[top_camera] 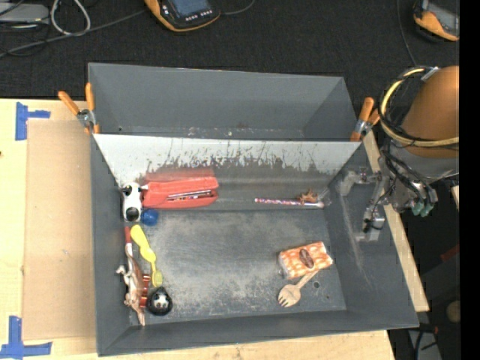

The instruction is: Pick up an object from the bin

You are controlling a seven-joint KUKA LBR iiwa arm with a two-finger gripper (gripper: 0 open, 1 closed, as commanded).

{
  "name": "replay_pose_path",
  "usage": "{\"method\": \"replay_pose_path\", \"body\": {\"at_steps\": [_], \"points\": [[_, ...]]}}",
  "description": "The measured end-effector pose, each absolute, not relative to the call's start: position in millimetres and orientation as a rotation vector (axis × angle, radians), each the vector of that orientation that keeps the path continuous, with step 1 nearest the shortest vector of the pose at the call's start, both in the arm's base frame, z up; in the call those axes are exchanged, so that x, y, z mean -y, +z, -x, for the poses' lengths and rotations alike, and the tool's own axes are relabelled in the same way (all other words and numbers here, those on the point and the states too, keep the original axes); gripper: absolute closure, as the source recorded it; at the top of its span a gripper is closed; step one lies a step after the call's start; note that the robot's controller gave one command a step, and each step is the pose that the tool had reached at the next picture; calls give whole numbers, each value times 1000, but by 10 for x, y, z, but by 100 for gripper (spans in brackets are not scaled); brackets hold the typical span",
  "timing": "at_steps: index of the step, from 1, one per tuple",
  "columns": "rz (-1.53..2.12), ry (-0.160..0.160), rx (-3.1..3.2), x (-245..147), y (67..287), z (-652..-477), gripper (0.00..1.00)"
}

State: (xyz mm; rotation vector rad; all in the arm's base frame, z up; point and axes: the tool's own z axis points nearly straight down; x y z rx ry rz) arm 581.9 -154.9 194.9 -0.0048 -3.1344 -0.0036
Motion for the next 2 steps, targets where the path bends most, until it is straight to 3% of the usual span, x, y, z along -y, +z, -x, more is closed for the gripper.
{"method": "replay_pose_path", "body": {"at_steps": [1, 2], "points": [[-2, -1, 3142, 1542, 1993, -5837, 0], [-233, 2, 3137, 1184, 1606, -5560, 0]]}}
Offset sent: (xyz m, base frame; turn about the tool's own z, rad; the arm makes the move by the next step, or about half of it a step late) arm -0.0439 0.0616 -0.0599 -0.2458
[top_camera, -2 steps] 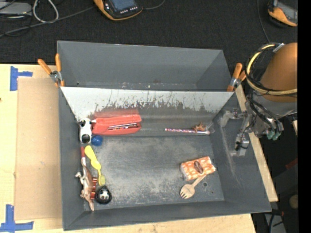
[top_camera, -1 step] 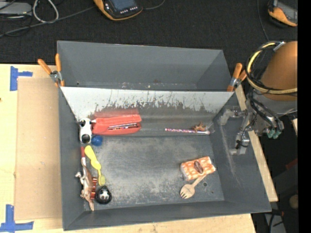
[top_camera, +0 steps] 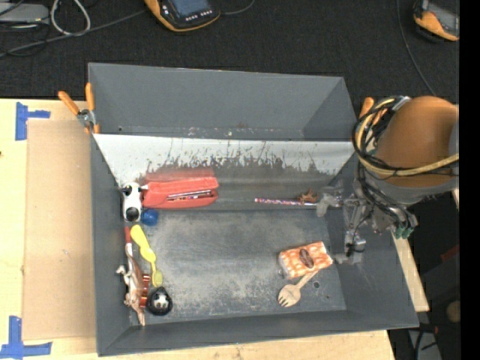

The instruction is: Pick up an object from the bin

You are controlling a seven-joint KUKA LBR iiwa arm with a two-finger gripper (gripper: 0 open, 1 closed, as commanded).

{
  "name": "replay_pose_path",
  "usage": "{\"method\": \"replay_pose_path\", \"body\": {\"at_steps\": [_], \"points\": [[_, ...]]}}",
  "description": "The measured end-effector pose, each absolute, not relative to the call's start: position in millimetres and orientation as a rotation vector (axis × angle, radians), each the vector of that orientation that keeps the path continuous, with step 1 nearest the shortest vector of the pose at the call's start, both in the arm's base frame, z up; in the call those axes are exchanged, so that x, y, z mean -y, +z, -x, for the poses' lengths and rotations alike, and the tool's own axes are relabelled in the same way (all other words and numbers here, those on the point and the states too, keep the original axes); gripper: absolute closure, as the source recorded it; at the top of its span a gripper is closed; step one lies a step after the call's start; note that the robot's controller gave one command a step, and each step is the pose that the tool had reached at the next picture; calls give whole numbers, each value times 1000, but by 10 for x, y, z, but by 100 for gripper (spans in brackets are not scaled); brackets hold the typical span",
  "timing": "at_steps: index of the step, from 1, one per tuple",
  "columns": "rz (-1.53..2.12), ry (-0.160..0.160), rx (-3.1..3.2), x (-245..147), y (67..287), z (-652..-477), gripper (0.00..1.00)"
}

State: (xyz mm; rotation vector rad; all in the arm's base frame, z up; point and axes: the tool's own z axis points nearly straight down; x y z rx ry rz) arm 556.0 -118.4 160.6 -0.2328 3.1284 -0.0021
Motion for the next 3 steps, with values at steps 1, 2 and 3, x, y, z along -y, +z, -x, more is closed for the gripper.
{"method": "replay_pose_path", "body": {"at_steps": [1, 2, 3], "points": [[379, 4, -3120, 1151, 1378, -5177, 0], [645, 5, -3075, 999, 1001, -4931, 0], [861, -2, -3017, 815, 722, -4931, 100]]}}
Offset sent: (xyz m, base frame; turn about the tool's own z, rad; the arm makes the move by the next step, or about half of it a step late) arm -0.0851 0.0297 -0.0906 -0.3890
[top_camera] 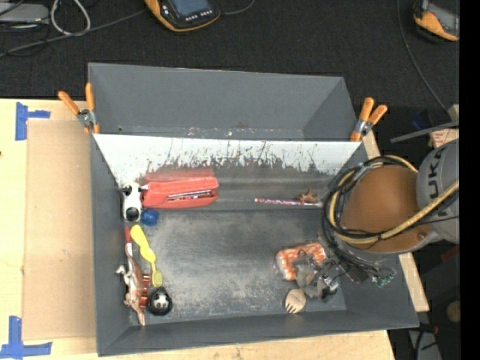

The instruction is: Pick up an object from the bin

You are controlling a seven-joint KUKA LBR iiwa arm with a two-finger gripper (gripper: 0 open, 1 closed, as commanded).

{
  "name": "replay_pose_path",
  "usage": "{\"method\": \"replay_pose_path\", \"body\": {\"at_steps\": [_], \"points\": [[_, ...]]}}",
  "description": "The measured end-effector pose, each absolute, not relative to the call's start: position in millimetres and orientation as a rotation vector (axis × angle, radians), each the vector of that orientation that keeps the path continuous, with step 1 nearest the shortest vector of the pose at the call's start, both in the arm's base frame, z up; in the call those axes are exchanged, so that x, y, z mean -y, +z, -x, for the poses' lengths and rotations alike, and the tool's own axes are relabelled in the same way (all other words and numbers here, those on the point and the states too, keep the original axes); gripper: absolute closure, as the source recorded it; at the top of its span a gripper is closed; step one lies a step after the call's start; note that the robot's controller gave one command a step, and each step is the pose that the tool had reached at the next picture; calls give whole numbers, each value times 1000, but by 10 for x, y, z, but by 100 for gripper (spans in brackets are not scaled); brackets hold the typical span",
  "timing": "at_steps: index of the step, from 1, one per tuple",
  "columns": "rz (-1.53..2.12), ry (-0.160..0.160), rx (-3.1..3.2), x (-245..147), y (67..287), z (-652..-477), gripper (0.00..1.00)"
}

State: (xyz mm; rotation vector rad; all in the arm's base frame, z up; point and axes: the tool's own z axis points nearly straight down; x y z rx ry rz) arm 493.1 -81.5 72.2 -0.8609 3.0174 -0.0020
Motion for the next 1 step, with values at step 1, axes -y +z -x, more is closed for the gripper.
{"method": "replay_pose_path", "body": {"at_steps": [1], "points": [[864, -2, -3016, 815, 722, -4931, 0]]}}
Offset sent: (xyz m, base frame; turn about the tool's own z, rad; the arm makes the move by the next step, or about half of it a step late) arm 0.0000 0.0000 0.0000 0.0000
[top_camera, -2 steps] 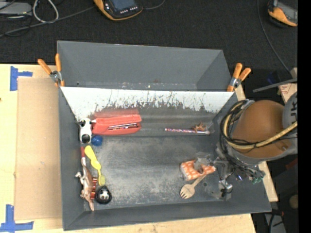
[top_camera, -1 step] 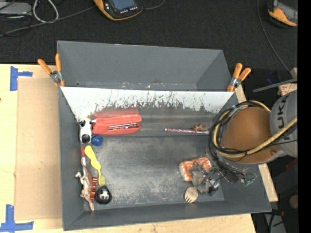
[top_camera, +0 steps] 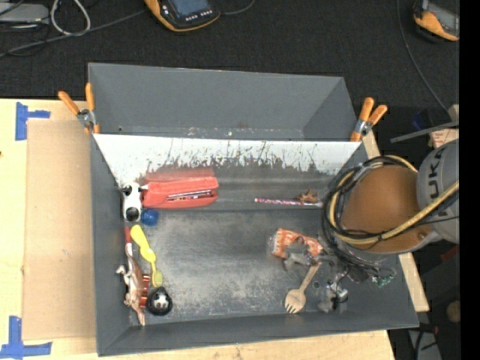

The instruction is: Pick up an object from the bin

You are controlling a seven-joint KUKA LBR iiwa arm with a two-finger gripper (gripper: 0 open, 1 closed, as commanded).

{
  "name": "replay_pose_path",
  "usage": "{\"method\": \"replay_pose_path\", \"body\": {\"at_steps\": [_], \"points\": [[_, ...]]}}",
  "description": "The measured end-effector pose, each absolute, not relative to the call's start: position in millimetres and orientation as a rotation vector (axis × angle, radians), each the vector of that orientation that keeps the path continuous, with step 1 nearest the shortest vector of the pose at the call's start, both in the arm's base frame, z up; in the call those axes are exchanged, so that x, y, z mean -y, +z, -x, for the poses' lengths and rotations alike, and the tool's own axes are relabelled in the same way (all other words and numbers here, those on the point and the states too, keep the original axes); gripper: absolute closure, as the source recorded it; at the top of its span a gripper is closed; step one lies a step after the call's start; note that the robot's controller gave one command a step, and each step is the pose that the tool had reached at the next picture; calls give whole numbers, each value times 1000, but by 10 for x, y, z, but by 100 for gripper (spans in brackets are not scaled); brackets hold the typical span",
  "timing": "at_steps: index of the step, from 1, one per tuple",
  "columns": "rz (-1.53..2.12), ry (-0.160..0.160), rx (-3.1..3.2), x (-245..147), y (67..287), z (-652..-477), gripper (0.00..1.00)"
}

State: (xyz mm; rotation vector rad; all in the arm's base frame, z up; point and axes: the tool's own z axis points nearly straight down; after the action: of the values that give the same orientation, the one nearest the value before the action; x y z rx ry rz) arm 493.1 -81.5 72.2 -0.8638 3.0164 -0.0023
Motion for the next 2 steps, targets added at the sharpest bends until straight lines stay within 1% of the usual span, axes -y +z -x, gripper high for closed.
{"method": "replay_pose_path", "body": {"at_steps": [2], "points": [[866, -2, -3015, 815, 722, -4932, 0]]}}
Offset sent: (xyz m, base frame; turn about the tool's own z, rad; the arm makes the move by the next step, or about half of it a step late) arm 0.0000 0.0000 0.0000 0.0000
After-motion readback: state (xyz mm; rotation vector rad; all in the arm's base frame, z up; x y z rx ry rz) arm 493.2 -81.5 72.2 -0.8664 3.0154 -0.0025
